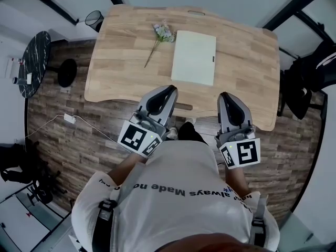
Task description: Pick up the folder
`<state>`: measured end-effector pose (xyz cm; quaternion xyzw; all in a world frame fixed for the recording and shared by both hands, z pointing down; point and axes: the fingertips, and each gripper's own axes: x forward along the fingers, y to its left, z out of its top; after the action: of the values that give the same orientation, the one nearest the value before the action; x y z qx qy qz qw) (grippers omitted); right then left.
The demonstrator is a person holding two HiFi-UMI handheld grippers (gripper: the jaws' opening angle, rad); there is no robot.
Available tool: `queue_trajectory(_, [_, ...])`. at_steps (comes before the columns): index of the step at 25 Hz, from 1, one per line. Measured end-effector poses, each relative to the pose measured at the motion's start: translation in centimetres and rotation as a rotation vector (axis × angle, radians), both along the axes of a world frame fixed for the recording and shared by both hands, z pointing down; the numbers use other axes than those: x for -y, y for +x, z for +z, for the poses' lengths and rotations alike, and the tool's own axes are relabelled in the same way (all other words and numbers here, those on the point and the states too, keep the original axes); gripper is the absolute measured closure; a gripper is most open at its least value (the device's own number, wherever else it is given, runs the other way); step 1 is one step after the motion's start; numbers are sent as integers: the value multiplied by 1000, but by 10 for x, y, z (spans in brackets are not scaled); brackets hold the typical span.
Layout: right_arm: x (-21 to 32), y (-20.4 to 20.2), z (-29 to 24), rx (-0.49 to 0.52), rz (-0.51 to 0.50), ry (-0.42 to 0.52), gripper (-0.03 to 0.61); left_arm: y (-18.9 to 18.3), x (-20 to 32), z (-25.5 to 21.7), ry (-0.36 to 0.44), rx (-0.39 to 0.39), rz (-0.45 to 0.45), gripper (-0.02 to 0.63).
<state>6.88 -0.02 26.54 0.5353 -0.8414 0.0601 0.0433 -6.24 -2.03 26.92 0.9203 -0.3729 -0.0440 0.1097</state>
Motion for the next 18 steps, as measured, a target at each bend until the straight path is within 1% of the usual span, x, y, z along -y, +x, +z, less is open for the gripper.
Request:
queue_trajectory(10, [59,39,5,10,-46,-13,554,37,55,0,-9,7,-48,588])
queue_trajectory(18, [83,65,15,19,-47,-32,554,57,78,4,-9,9,-77,588])
